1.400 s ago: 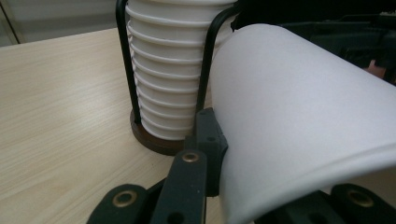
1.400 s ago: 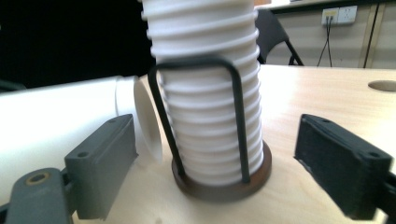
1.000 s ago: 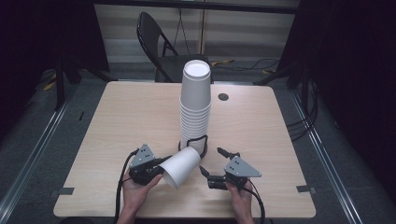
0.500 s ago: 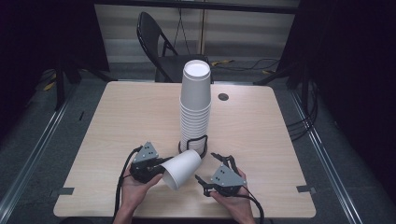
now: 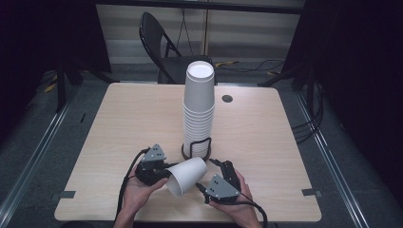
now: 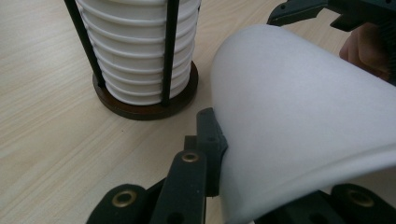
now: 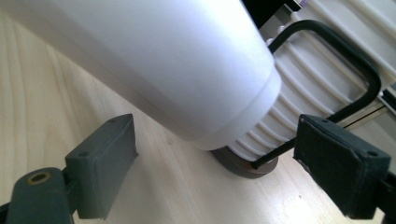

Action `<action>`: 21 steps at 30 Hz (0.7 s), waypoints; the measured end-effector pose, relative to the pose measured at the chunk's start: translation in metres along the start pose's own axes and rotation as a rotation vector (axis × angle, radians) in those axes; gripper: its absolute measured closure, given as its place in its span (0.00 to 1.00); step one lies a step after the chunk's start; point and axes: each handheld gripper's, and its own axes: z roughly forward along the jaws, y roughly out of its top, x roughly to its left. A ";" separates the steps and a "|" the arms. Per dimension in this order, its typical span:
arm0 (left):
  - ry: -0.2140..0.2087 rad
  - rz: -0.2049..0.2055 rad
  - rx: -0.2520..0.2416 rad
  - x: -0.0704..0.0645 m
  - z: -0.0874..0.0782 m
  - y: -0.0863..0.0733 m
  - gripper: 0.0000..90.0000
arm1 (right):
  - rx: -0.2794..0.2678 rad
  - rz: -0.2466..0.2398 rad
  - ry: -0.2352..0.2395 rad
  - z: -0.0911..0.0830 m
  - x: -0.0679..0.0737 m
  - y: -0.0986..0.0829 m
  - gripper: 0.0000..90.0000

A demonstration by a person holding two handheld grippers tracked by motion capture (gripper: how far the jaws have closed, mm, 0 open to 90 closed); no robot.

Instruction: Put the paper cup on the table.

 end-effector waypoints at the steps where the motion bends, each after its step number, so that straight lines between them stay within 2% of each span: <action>1: -0.002 -0.001 0.005 0.000 0.001 0.001 0.96 | -0.001 -0.016 -0.002 0.000 0.001 0.000 0.14; 5: -0.014 0.010 0.029 -0.003 0.005 0.007 0.96 | -0.005 -0.077 -0.016 0.000 0.006 0.001 0.14; 7: -0.008 0.006 0.037 -0.005 0.006 0.009 0.96 | -0.007 -0.090 -0.019 0.000 0.006 0.001 0.14; 16: -0.049 0.033 0.096 -0.014 0.018 0.021 0.96 | -0.020 -0.175 -0.041 0.000 0.014 0.003 0.11; 21: -0.056 0.034 0.116 -0.015 0.022 0.027 0.96 | -0.027 -0.170 -0.047 0.001 0.015 0.005 0.10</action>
